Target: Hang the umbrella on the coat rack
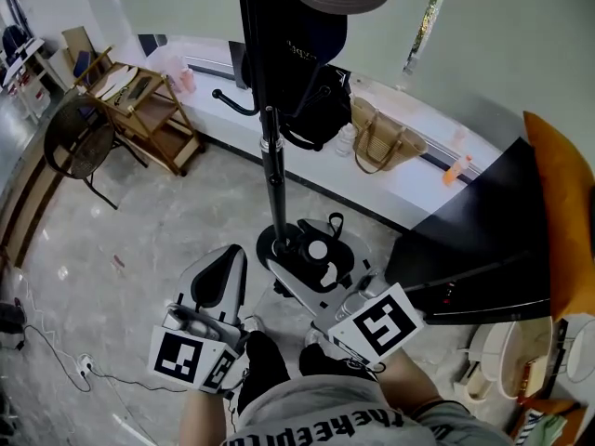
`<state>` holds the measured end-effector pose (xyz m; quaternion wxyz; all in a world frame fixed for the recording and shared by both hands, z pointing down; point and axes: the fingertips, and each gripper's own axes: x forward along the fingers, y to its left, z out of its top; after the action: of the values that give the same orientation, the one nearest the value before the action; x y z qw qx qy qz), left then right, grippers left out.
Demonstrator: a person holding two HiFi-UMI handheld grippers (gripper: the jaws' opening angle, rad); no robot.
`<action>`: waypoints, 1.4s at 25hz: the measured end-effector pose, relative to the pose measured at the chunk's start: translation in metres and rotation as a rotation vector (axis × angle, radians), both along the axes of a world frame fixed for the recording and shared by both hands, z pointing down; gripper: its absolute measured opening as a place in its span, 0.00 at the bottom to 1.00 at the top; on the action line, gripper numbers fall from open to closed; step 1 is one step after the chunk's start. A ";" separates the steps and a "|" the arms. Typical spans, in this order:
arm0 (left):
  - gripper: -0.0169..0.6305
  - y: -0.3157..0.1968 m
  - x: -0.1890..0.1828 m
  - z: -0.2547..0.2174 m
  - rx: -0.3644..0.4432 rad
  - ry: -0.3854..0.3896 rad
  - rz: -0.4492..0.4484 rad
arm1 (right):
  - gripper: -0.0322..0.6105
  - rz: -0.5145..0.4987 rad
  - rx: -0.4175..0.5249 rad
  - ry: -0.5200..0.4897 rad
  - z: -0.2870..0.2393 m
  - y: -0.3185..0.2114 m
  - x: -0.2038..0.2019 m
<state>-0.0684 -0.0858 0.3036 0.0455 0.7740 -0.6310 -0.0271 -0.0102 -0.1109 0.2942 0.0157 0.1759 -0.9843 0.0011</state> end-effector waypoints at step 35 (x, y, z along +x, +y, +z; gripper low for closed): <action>0.05 -0.045 -0.095 0.014 -0.039 0.014 0.231 | 0.44 0.180 -0.031 0.033 0.013 -0.026 -0.099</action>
<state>-0.1631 -0.1304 0.3179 0.0677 0.8402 -0.5378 -0.0150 -0.1090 -0.1370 0.3070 0.0345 0.2633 -0.9640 0.0146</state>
